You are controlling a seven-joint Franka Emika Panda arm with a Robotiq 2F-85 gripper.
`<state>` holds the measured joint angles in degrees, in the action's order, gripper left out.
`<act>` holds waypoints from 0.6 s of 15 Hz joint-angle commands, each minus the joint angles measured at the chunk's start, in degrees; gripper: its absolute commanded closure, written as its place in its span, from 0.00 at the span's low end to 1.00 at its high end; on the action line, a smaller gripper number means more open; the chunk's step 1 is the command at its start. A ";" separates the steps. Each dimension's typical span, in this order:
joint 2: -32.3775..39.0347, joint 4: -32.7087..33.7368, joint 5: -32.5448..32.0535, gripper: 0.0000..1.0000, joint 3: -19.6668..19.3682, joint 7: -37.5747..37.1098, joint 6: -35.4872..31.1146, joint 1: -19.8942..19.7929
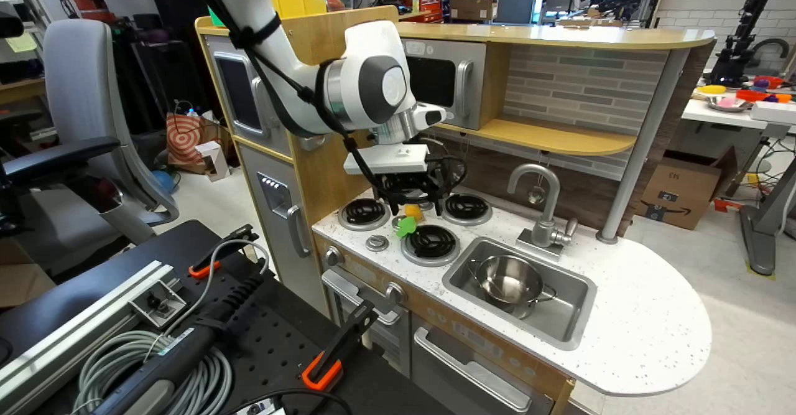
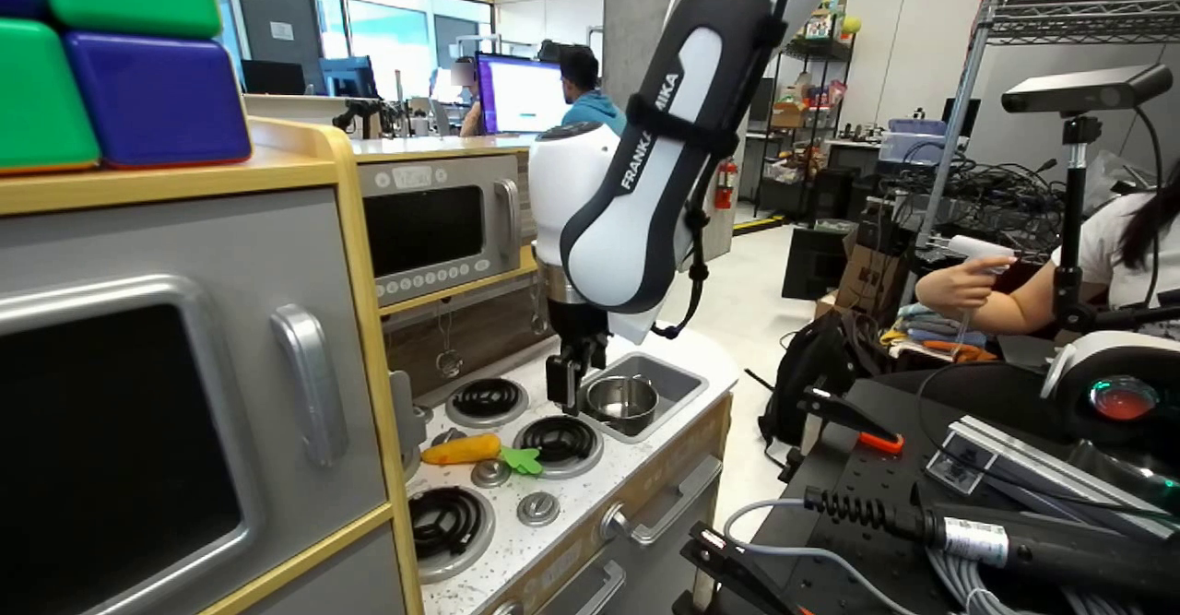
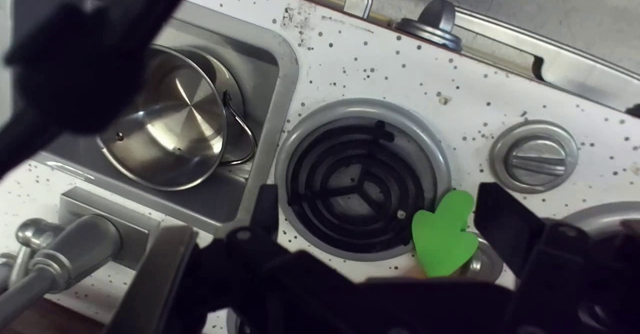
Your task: Pick up the carrot plush toy and put it in the pot
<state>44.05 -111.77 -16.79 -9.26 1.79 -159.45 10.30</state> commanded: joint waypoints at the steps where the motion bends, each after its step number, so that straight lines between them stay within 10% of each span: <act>1: 7.31 11.66 -2.32 0.00 3.32 9.39 6.20 -2.98; 5: 13.05 19.90 -7.06 0.00 2.04 13.86 10.06 0.27; 9: 20.71 26.08 -9.91 0.00 -0.85 4.63 0.38 4.40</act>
<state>57.87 -92.69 -25.51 -8.42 11.80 -153.90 12.62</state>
